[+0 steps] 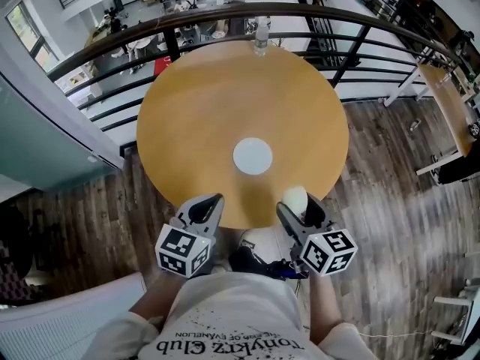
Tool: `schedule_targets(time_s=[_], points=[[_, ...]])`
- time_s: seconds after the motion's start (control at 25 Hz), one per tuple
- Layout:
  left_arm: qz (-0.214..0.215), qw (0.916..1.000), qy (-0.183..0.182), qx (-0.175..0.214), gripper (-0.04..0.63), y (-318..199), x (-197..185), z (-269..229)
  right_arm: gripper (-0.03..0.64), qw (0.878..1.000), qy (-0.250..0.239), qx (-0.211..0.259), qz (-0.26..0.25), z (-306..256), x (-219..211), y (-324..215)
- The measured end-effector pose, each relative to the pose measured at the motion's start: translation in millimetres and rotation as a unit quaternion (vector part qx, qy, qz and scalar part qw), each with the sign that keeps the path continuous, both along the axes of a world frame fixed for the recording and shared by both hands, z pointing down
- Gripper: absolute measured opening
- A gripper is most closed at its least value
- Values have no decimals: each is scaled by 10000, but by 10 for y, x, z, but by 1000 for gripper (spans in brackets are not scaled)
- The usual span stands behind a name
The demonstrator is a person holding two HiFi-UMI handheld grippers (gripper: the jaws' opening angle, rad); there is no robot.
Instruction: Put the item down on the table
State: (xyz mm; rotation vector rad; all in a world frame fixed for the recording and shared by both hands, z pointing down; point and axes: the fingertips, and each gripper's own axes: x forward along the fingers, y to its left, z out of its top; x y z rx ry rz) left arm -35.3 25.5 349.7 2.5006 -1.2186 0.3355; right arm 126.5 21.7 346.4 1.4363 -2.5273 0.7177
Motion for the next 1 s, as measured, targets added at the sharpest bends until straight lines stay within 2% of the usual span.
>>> schedule_targets(time_s=[0.44,0.76,1.0], points=[[-227,9997,9,1,25,-571,288,29,320,9998,3,-30,-218,52,282,-604],[-277,9996,0,-64,25,-678,445,28,320,9996,-44,-98,-260,57,405,-733],[-190,9997,-39,-159,25,-686,425,72,321,9996,-56,-199,-180,106,400,-699]])
